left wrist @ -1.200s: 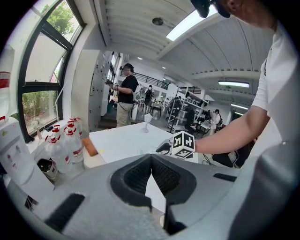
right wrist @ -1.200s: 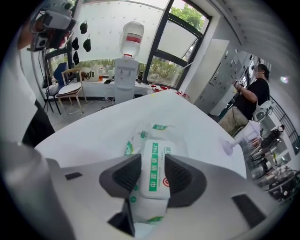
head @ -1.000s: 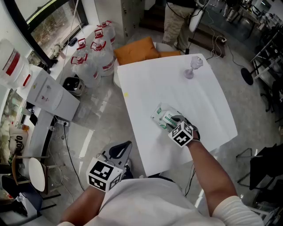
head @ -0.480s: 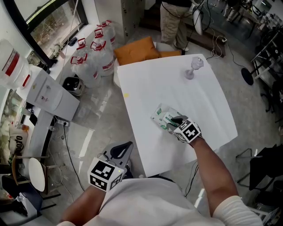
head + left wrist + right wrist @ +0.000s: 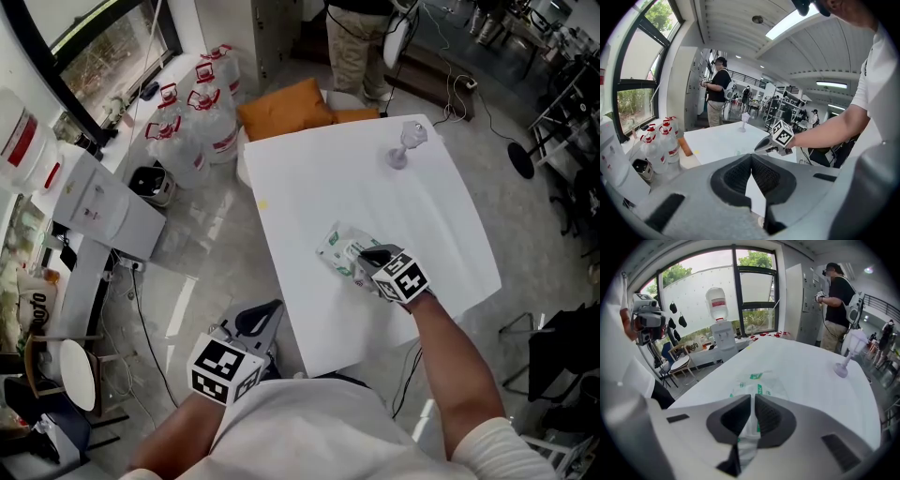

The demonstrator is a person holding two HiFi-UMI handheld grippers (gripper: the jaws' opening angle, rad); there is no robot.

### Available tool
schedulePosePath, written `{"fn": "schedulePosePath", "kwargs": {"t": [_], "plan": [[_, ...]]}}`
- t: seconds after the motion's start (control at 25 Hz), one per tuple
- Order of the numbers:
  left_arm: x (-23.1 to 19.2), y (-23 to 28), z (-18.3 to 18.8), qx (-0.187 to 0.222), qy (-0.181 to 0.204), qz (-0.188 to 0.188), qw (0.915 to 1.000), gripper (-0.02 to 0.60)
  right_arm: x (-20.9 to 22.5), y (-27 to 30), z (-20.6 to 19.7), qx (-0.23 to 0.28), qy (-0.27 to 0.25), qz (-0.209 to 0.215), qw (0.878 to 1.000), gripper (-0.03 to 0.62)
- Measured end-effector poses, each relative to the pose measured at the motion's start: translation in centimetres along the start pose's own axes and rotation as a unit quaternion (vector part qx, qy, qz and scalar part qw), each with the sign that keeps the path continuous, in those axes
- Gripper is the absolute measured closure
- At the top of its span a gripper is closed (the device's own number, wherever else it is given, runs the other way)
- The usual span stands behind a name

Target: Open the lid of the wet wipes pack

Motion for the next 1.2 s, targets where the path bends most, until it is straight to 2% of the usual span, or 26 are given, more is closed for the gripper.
{"fn": "schedulePosePath", "kwargs": {"t": [0.48, 1.2], "plan": [[0.3, 0.5, 0.9, 0.001, 0.009, -0.01, 0.9999, 0.572, 1.1, -1.1, 0.8, 0.01, -0.013, -0.033, 0.999, 0.573], [-0.3, 0.4, 0.9, 0.0, 0.004, 0.0, 1.0, 0.573, 3.7, -1.1, 0.8, 0.023, -0.007, -0.113, 0.993, 0.569]]}}
Point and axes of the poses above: the fingertips, and each gripper's own axes: y forward along the fingers, x to its right, z out of its top, the point moved 9 cm from there along -y, backward along the fingers, and after that the axes turned 4 degrees about -z, right-handed, at the moved point
